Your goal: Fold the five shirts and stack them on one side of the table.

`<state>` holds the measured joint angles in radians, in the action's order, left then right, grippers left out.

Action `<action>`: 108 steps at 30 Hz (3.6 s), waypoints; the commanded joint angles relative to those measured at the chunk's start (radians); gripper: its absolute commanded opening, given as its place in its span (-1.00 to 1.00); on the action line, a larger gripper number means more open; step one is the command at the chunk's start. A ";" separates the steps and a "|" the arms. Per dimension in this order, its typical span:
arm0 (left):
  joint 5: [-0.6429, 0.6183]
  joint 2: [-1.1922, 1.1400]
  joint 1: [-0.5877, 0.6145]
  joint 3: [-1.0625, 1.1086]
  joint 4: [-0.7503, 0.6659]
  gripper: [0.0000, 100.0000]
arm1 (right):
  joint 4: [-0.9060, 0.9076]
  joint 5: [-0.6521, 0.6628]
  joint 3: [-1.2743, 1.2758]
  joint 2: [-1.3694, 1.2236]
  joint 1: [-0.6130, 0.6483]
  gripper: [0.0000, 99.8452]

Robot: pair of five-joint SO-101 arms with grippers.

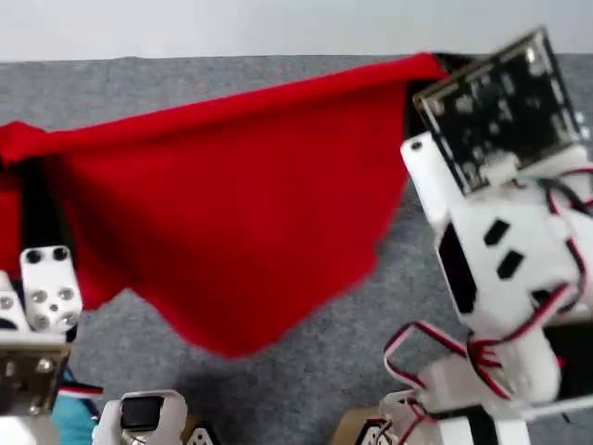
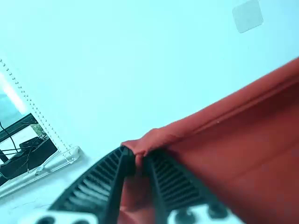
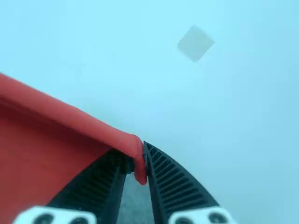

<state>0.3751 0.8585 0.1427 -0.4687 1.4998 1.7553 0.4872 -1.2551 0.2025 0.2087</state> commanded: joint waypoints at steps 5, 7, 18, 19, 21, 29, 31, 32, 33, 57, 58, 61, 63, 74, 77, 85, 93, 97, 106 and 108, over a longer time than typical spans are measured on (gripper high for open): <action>0.000 -0.048 -0.003 0.186 0.063 -1.00 | 0.031 0.005 0.423 0.081 -0.019 -0.98; 0.002 -0.081 -0.006 0.320 0.071 -1.00 | 0.027 0.008 0.539 0.061 -0.004 -0.98; 0.003 -0.391 -0.189 0.892 -0.351 -1.00 | -0.475 0.008 1.154 -0.122 -0.004 -0.98; 0.003 -0.428 -0.186 0.906 -0.391 -1.00 | -0.526 0.008 1.194 -0.137 -0.004 -0.98; 0.003 -0.497 -0.183 0.905 -0.419 -0.99 | -0.596 0.009 1.252 -0.165 -0.004 -0.98; 0.006 -0.628 -0.061 0.788 -0.321 -0.71 | -0.634 0.011 1.315 -0.193 -0.027 -0.98; 0.008 -0.644 -0.035 0.746 -0.279 -0.65 | -0.639 0.012 1.315 -0.196 -0.041 -0.98; 0.008 -0.652 -0.017 0.722 -0.262 -0.63 | -0.639 0.023 1.315 -0.196 -0.047 -0.98; 0.008 -0.660 0.005 0.694 -0.250 -0.62 | -0.639 0.034 1.315 -0.197 -0.051 -0.98; 0.078 -0.937 -0.005 0.608 -0.150 -0.58 | -0.641 0.040 1.453 -0.189 -0.140 -0.98; 0.078 -0.941 -0.015 0.608 -0.169 -0.58 | -0.641 0.040 1.456 -0.191 -0.140 -0.98; 0.078 -0.944 -0.048 0.608 -0.235 -0.58 | -0.638 0.041 1.462 -0.197 -0.140 -0.98; 0.078 -0.944 -0.068 0.608 -0.282 -0.58 | -0.634 0.043 1.462 -0.197 -0.137 -0.98; 0.083 -0.945 -0.153 0.608 -0.456 -0.58 | -0.608 0.038 1.462 -0.196 -0.134 -0.98; 0.083 -0.951 -0.175 0.610 -0.503 -0.58 | -0.596 0.038 1.476 -0.193 -0.134 -0.98; 0.084 -1.138 -0.204 0.509 -0.539 -0.58 | -0.587 0.038 1.504 -0.188 -0.134 -0.98; 0.084 -1.281 -0.203 0.384 -0.535 -0.76 | -0.587 0.038 1.501 -0.188 -0.133 -0.98; 0.120 -1.297 -0.203 0.383 -0.522 -1.00 | -0.588 0.040 1.498 -0.186 -0.133 -0.98; 0.123 -1.208 -0.164 0.231 -0.325 -1.00 | -0.587 0.044 1.498 -0.097 -0.133 -0.98; 0.121 -1.162 -0.157 0.173 -0.270 -1.00 | -0.587 0.044 1.498 -0.047 -0.133 -0.98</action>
<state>0.4918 -0.4166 -0.0245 -0.1926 1.1546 1.1661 0.5178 0.2562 0.0522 0.0767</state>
